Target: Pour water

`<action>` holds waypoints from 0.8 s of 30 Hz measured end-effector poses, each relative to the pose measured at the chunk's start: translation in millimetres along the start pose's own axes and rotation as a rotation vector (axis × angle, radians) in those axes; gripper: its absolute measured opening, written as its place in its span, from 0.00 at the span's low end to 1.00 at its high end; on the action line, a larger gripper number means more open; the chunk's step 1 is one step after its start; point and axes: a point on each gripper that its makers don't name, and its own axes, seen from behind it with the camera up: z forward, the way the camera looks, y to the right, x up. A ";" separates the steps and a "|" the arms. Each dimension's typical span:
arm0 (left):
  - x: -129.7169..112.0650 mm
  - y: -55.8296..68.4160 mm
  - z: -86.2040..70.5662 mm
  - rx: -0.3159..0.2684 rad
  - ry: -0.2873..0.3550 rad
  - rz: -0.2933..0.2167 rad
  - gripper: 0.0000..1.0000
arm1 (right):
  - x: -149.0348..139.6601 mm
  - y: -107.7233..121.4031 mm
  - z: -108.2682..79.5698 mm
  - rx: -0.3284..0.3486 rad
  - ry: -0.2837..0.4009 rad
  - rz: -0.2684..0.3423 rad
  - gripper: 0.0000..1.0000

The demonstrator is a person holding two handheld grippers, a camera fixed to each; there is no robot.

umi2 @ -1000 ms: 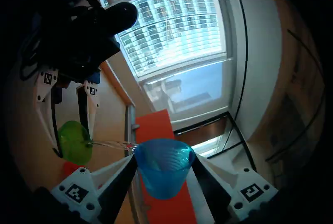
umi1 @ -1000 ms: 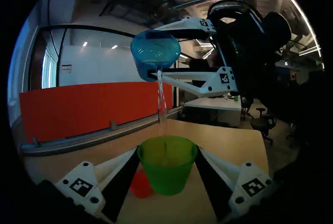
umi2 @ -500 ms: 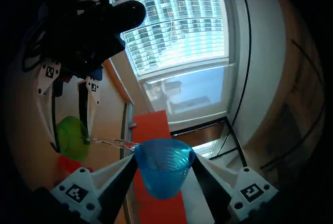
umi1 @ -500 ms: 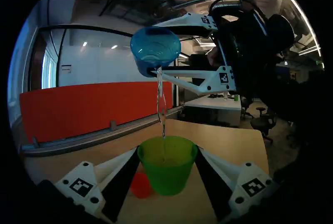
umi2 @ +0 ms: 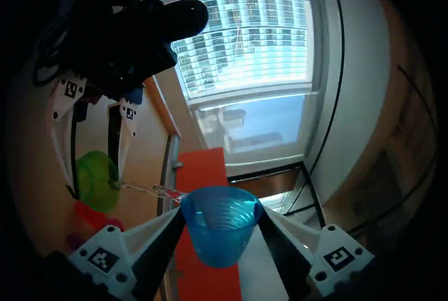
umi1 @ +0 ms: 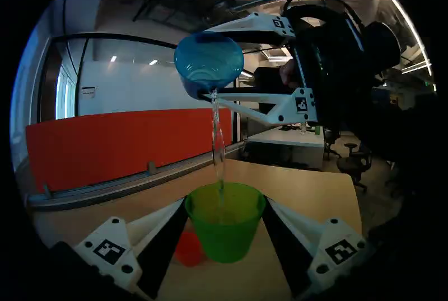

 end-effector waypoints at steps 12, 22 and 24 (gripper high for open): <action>-0.3 -0.8 1.2 0.001 -0.001 0.000 0.89 | 2.7 6.3 1.5 -0.013 -0.002 -0.052 0.91; 1.4 0.7 1.0 0.000 0.000 0.003 0.89 | 6.0 12.2 0.5 -0.022 -0.001 -0.086 0.91; 2.0 0.9 1.1 -0.001 0.000 0.003 0.88 | 6.6 13.3 0.2 -0.024 -0.001 -0.093 0.91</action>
